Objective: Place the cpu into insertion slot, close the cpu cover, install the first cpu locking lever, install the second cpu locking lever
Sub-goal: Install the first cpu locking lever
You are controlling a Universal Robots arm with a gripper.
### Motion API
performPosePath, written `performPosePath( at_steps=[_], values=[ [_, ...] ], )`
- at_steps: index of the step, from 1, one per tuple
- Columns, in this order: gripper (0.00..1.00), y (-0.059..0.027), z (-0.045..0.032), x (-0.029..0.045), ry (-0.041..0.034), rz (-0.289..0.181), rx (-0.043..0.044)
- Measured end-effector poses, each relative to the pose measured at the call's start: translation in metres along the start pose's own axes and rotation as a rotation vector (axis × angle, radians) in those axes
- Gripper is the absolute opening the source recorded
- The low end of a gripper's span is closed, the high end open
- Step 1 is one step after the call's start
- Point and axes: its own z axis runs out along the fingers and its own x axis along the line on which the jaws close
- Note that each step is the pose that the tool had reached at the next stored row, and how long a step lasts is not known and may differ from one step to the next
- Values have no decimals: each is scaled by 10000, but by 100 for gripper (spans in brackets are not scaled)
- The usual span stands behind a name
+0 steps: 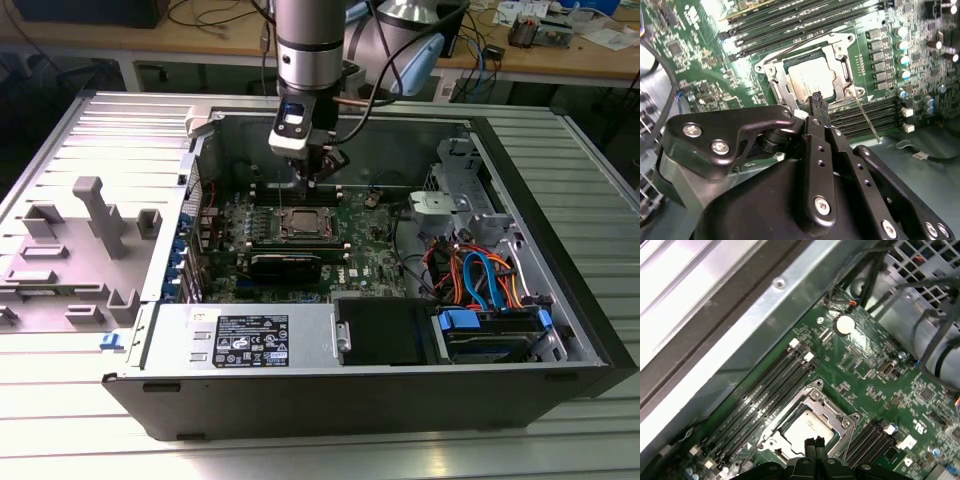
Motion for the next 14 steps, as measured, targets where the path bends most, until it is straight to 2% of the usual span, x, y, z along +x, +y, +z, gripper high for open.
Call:
performPosePath(
  at_steps=[1,5,7,14],
  values=[
    [11,0,0,0,-3,-179,-12],
    [11,0,0,0,-29,-1666,-112],
    [11,0,0,0,-35,-2019,-135],
    [11,0,1,0,-62,-3802,-250]
  ],
)
